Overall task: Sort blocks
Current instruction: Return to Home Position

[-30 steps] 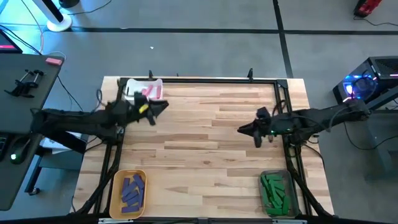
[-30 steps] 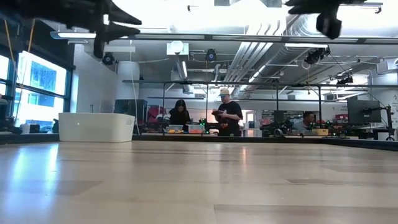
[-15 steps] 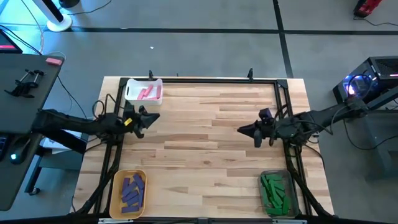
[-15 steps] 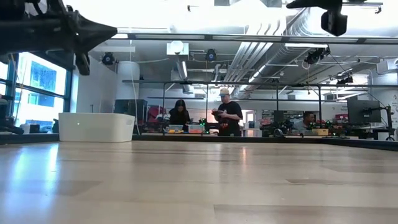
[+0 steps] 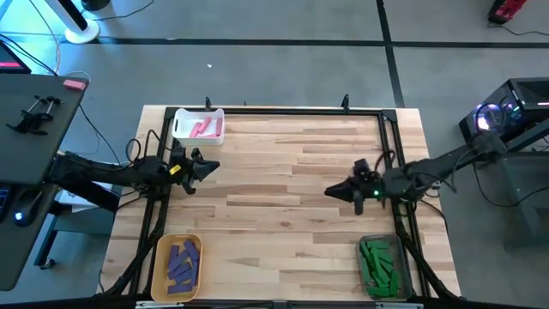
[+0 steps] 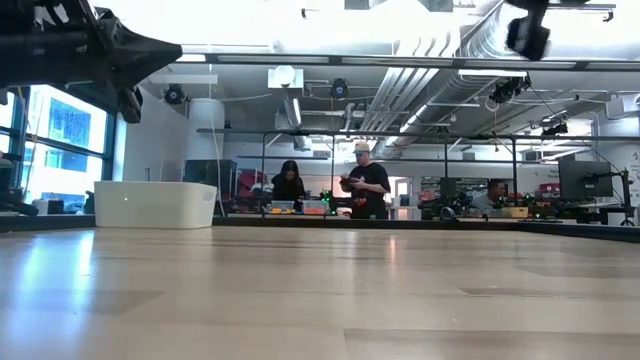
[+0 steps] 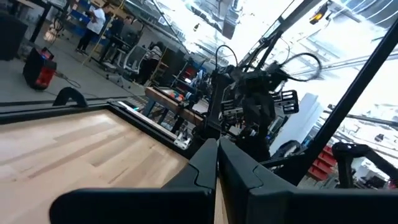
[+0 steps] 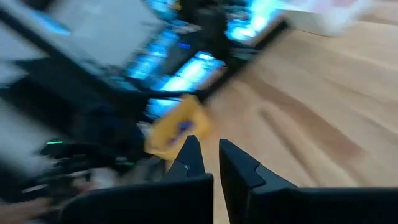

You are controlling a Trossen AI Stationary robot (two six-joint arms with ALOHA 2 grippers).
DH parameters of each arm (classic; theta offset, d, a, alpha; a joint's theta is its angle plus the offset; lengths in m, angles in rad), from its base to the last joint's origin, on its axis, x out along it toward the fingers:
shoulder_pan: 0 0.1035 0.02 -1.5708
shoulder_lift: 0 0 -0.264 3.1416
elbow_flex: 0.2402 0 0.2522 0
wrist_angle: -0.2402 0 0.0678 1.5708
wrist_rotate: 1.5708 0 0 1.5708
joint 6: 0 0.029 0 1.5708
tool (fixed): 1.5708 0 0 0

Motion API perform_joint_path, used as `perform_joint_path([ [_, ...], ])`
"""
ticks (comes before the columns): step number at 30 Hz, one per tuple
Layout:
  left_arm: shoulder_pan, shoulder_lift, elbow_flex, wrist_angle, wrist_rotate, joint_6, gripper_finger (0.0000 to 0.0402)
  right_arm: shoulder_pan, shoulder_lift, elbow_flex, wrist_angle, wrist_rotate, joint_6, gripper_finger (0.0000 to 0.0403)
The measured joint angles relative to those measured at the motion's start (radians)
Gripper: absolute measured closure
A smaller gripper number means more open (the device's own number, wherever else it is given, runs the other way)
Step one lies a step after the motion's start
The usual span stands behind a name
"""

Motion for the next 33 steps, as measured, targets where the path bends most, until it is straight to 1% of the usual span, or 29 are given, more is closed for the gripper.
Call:
perform_joint_path([
  [3,0.0,0.0,0.0,-0.002,0.0,0.006,0.0398,-0.123,0.0,-0.147,0.321,-0.2,-0.098,0.0403],
  [4,0.0,0.0,0.0,-0.002,0.0,0.003,0.0398,-0.184,0.0,-0.191,0.41,-0.272,-0.128,0.0403],
  [6,0.0,0.0,0.0,-0.002,0.0,-0.001,0.0398,-0.33,0.0,-0.258,0.531,-0.435,-0.166,0.0403],
  [8,0.0,0.0,0.0,-0.003,0.0,-0.001,0.0398,-0.478,-0.002,-0.299,0.58,-0.627,-0.175,0.0403],
  [10,0.0,0.0,0.0,-0.003,0.0,-0.001,0.0398,-0.59,-0.007,-0.324,0.578,-0.795,-0.176,0.0403],
  [12,0.0,0.0,0.0,-0.003,0.0,-0.001,0.0398,-0.655,-0.027,-0.35,0.59,-0.896,-0.182,0.0403],
  [14,0.0,0.0,0.0,-0.003,0.0,-0.001,0.0398,-0.676,-0.07,-0.384,0.609,-0.936,-0.204,0.0403],
  [15,0.0,0.0,0.0,-0.003,0.0,-0.001,0.0398,-0.675,-0.102,-0.407,0.615,-0.937,-0.215,0.0403],
  [17,0.0,0.0,0.0,-0.003,0.0,-0.001,0.0398,-0.659,-0.177,-0.459,0.624,-0.891,-0.216,0.0403],
  [21,0.0,0.0,0.0,-0.003,-0.001,-0.002,0.0398,-0.578,-0.365,-0.56,0.633,-0.724,-0.153,0.0403],
  [23,0.0,0.0,0.0,-0.003,-0.001,-0.002,0.0398,-0.522,-0.442,-0.578,0.615,-0.622,-0.173,0.0403],
  [28,0.0,0.0,0.0,-0.005,-0.001,-0.002,0.0398,-0.42,-0.56,-0.572,0.435,-0.449,-0.347,0.0403],
  [30,0.0,0.0,0.0,-0.007,-0.001,-0.002,0.0398,-0.408,-0.592,-0.572,0.361,-0.408,-0.407,0.0403],
  [33,0.0,0.0,0.0,-0.007,-0.001,-0.002,0.0398,-0.408,-0.617,-0.571,0.24,-0.39,-0.402,0.0403],
])
